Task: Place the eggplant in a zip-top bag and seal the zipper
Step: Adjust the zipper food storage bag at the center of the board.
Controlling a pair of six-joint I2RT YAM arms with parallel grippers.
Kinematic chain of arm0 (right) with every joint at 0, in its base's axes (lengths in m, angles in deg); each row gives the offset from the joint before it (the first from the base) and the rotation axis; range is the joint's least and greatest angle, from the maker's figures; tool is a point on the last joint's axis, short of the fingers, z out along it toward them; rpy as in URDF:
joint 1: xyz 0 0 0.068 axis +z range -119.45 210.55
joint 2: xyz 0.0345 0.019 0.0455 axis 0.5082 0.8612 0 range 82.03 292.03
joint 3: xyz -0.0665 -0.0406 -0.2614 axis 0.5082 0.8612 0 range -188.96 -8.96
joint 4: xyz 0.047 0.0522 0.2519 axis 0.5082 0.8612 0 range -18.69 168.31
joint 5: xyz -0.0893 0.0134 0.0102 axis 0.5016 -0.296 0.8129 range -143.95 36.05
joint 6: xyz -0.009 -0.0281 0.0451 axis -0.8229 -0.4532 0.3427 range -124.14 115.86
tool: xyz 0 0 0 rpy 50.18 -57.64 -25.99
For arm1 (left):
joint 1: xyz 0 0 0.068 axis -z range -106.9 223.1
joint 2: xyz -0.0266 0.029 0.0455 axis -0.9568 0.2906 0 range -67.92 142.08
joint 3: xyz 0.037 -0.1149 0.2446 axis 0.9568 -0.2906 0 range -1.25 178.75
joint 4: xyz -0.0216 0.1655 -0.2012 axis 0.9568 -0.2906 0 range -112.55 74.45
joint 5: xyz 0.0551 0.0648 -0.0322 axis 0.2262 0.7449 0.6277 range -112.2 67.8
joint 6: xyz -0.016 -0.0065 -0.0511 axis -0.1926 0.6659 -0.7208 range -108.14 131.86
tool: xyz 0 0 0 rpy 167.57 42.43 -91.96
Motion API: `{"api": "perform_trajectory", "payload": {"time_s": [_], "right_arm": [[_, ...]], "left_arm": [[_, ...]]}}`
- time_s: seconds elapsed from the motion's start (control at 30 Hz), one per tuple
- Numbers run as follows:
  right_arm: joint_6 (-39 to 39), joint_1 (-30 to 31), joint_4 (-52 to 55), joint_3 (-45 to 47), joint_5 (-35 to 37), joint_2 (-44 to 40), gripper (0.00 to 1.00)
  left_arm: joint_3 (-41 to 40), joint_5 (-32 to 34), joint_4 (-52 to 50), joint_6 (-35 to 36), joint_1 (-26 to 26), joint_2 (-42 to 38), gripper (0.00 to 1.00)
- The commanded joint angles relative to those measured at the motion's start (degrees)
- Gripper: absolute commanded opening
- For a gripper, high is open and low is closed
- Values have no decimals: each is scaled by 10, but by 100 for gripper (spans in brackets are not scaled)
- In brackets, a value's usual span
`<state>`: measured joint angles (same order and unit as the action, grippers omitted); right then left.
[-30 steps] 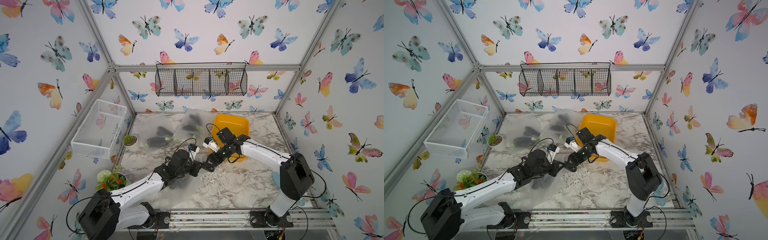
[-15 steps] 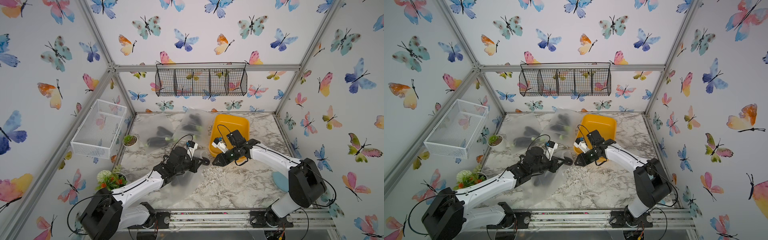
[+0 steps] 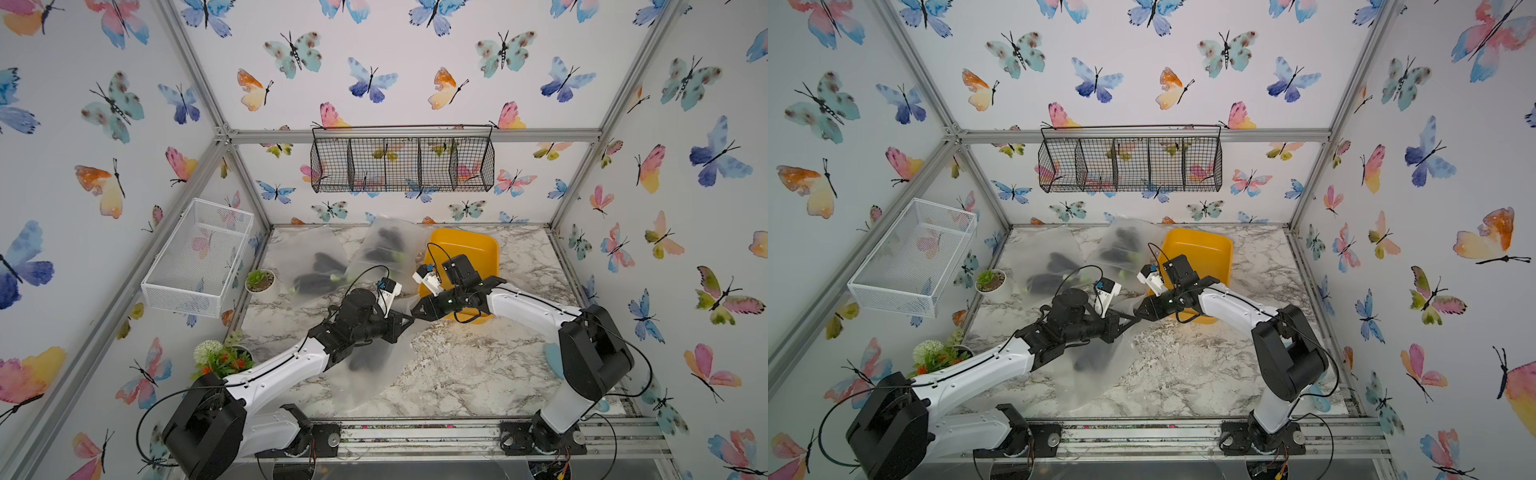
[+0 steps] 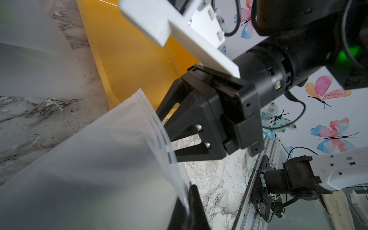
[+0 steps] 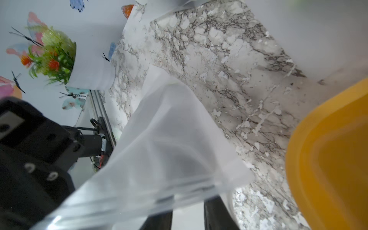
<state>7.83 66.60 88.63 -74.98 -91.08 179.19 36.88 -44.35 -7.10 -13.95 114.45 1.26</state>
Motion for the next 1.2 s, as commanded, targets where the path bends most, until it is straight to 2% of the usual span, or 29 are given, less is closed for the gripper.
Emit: {"api": "perform_trajectory", "payload": {"time_s": [0.0, 0.1, 0.27, 0.37, 0.47, 0.63, 0.73, 0.8, 0.87, 1.0, 1.17], "right_arm": [[-1, 3, 7, -23, 26, -22, 46], [-14, -16, 19, -16, 69, -57, 55], [-27, -35, 27, -4, 84, -47, 54], [-30, -34, 24, -13, 61, -21, 49], [-41, -20, 32, -31, 70, 1, 44], [-35, -15, 28, -65, 71, 15, 21], [-33, -15, 31, -104, 83, 5, 14], [-30, -15, 32, -138, 82, -7, 12], [-26, -15, 34, -172, 71, -17, 11], [-28, -14, 61, -226, 82, -45, 11], [-31, -14, 64, -232, 101, -99, 8]], "left_arm": [[0, 10, 17, -11, -7, -20, 0], [-1, 16, 22, -16, -19, -22, 0], [7, 8, 21, -7, -24, -22, 0], [12, 2, 21, -3, -24, -20, 0], [13, 3, 17, -1, -25, -22, 0], [19, 16, 9, -7, -27, -39, 0], [30, 64, -12, -13, -30, -54, 0], [49, 88, -33, -11, -35, -62, 0], [73, 81, -42, 1, -37, -65, 0], [127, 56, -48, 11, -36, -65, 0], [186, 0, -37, 5, -36, -45, 0]]}}
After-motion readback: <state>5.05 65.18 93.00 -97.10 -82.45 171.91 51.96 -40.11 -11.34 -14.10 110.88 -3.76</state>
